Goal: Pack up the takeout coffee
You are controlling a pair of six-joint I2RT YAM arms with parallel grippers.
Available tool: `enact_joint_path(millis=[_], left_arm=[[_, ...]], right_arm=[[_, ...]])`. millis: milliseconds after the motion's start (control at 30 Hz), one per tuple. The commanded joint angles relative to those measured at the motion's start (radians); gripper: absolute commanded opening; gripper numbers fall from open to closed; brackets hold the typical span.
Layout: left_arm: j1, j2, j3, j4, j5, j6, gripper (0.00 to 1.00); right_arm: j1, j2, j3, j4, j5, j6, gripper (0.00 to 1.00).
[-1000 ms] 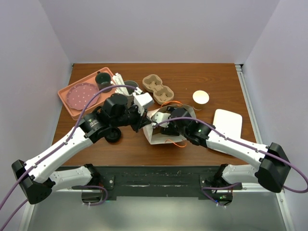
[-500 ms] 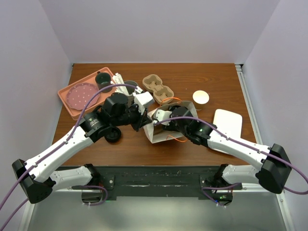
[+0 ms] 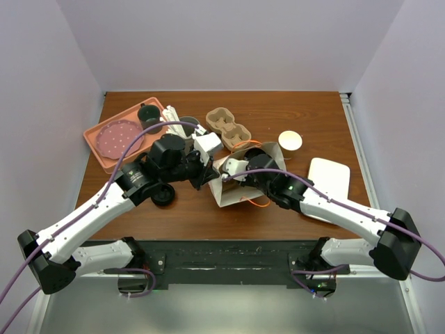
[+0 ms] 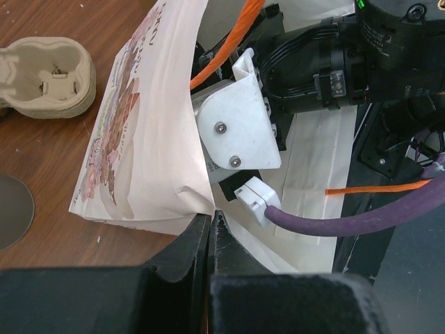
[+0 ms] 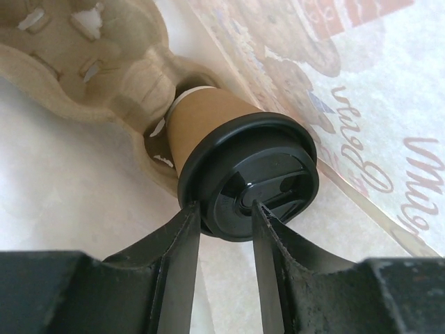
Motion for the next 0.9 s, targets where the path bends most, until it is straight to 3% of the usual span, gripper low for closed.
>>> enact_joint_path(millis=[0, 133, 500, 633, 867], left_arm=[[-0.007, 0.006, 0.041, 0.019, 0.008, -0.010, 0.00], [-0.006, 0.003, 0.043, 0.013, 0.005, -0.008, 0.00], [-0.006, 0.004, 0.050, 0.002, -0.036, -0.027, 0.00], [-0.006, 0.011, 0.063, -0.001, -0.054, -0.044, 0.00], [-0.007, 0.021, 0.082, -0.017, -0.073, -0.053, 0.00]], right_arm=[[-0.006, -0.035, 0.061, -0.032, 0.044, -0.036, 0.36], [-0.006, -0.044, 0.078, -0.069, 0.048, -0.064, 0.31], [-0.006, -0.069, 0.129, -0.144, -0.012, -0.082, 0.06], [-0.006, -0.081, 0.138, -0.175, -0.032, -0.082, 0.01], [-0.006, -0.106, 0.150, -0.207, -0.053, -0.074, 0.00]])
